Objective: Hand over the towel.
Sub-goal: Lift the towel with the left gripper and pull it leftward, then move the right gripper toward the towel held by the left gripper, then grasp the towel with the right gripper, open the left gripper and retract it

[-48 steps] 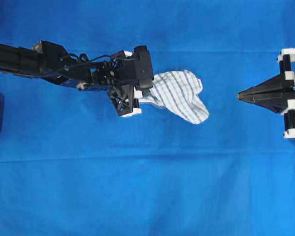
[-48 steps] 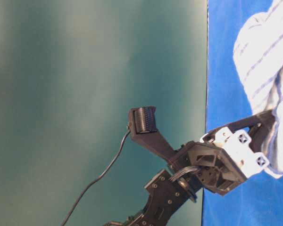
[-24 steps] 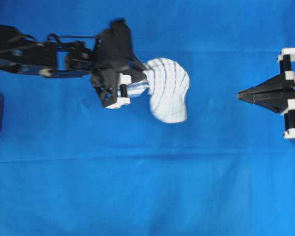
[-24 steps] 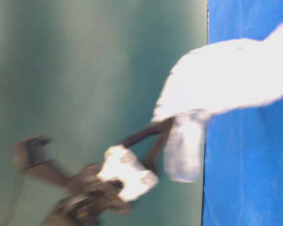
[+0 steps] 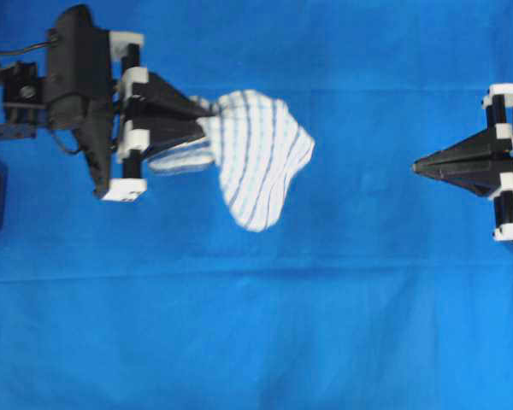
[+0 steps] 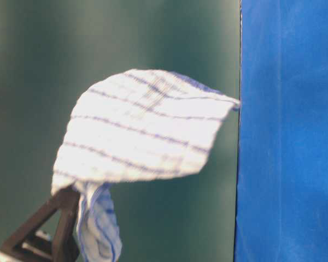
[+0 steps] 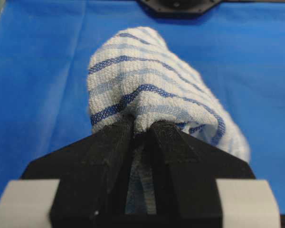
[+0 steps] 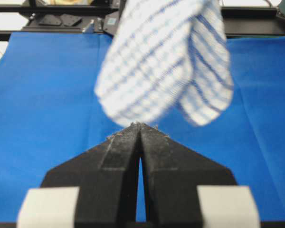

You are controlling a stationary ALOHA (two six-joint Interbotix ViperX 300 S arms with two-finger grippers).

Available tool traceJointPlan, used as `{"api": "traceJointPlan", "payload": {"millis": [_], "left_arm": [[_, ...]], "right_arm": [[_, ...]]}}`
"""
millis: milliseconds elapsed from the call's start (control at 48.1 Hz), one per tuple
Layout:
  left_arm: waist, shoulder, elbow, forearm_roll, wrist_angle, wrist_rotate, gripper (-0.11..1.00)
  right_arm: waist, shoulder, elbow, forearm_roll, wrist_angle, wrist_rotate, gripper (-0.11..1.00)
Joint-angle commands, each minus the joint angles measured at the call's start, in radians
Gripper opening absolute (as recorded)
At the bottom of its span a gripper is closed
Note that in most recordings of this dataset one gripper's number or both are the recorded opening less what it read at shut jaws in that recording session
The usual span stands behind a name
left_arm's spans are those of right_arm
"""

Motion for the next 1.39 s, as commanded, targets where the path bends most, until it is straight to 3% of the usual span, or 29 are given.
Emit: {"api": "traceJointPlan", "payload": {"millis": [0, 312, 520, 707, 810, 1143, 1372], "left_arm": [[-0.011, -0.038, 0.003, 0.0, -0.025, 0.0, 0.08], [-0.018, -0.049, 0.014, 0.0, -0.031, 0.0, 0.08], [-0.02, -0.048, 0.014, 0.002, -0.031, 0.0, 0.08], [-0.026, -0.046, 0.014, 0.0, -0.031, 0.0, 0.08], [-0.026, -0.044, 0.014, 0.0, -0.031, -0.002, 0.08], [-0.026, -0.043, 0.02, 0.0, -0.031, -0.002, 0.08], [-0.026, -0.044, 0.029, 0.0, -0.031, -0.002, 0.08]], "right_arm": [[-0.002, 0.008, -0.012, -0.002, -0.02, -0.002, 0.0], [-0.002, 0.044, -0.021, -0.002, -0.107, 0.0, 0.0], [-0.002, 0.14, -0.061, 0.002, -0.184, 0.012, 0.02], [-0.031, 0.295, -0.141, 0.005, -0.256, 0.015, 0.56], [-0.057, 0.396, -0.201, 0.011, -0.288, 0.015, 0.73], [-0.071, 0.721, -0.477, 0.011, -0.295, 0.015, 0.73], [-0.064, 0.815, -0.591, 0.008, -0.253, 0.015, 0.73]]}}
